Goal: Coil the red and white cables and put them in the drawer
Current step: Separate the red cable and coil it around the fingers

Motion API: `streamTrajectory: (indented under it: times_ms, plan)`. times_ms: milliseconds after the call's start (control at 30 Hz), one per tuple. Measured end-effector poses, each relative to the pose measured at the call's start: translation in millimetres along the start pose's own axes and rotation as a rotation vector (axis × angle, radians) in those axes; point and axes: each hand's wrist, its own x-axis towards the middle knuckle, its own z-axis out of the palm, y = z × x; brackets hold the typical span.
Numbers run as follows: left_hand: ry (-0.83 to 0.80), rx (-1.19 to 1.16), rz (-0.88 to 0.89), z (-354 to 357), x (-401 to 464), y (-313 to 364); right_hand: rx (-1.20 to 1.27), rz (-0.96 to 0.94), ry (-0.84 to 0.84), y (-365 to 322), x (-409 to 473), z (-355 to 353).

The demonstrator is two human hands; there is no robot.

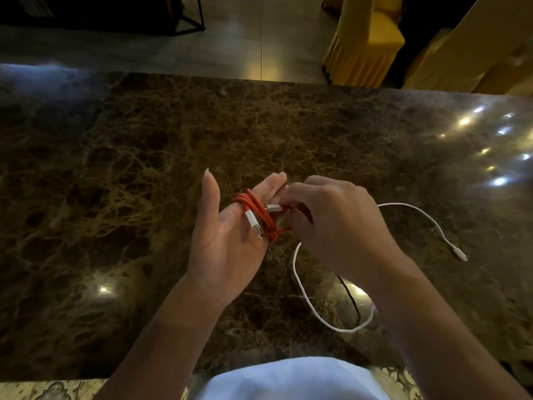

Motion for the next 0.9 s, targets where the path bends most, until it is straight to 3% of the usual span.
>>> streamTrajectory:
  times_ms: [233, 533, 600, 733, 800, 900]
  plan:
    - [-0.081, -0.061, -0.067, -4.5, -0.4, 6.6, 0.086, -0.286, -0.215, 19.6, 20.5, -12.8]
    - [-0.121, -0.109, -0.099, -11.6, 4.5, 8.4, 0.164, -0.406, -0.164, 21.6, 32.8, 4.2]
    - [-0.12, -0.117, -0.076, -10.9, 4.7, 8.9, 0.268, -0.31, -0.122, 19.9, 29.6, 13.5]
    - [-0.047, -0.096, -0.045, -11.6, 4.4, 7.4, 0.541, 0.135, -0.011, 17.4, 17.5, 24.8]
    - [-0.005, -0.074, -0.042, -11.3, 3.6, 4.2, 0.526, 0.172, -0.008, 17.5, 13.0, 26.5]
    - [0.035, -0.041, -0.036, -10.7, 4.5, 0.8, 0.737, 0.161, -0.116, 15.9, 9.6, 26.7]
